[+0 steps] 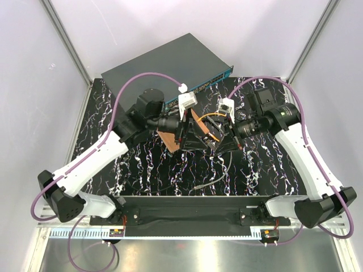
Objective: Insert the plug into the switch port
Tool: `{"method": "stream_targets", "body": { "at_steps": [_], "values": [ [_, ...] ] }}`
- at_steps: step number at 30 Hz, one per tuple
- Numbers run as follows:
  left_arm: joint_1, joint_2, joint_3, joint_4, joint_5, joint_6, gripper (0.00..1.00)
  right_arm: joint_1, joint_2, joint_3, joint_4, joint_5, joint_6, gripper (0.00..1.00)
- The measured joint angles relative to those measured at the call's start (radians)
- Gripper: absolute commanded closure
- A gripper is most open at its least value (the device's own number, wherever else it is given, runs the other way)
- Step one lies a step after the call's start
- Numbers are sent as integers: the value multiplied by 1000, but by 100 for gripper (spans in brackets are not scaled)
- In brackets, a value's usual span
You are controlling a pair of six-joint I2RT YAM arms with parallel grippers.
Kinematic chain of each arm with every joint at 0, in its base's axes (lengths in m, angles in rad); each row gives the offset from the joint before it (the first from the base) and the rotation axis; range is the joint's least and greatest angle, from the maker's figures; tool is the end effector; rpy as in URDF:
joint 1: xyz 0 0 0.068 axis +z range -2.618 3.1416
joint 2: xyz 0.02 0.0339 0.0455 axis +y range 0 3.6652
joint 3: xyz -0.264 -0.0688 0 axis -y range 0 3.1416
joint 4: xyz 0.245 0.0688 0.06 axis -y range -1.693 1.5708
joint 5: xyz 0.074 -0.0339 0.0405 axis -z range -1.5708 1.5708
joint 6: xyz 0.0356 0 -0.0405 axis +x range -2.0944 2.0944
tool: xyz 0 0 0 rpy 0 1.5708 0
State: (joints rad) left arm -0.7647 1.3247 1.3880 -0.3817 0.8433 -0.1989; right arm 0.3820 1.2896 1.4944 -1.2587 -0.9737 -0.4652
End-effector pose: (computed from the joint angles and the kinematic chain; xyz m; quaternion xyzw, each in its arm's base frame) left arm 0.1903 -0.2194 0.4143 0.4367 0.6430 -0.5416 0.3202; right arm 0.1940 0.1097 0.3940 -0.4602 0.7298 0.4425 0.2445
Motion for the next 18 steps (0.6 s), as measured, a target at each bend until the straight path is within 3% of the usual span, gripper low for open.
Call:
{"method": "stream_targets", "body": {
  "at_steps": [13, 18],
  "values": [
    [-14, 32, -48, 122, 0, -161, 48, 32, 12, 35, -1, -16, -2, 99],
    [-24, 32, -72, 134, 13, -187, 64, 35, 15, 41, -5, -22, -2, 99]
  ]
}}
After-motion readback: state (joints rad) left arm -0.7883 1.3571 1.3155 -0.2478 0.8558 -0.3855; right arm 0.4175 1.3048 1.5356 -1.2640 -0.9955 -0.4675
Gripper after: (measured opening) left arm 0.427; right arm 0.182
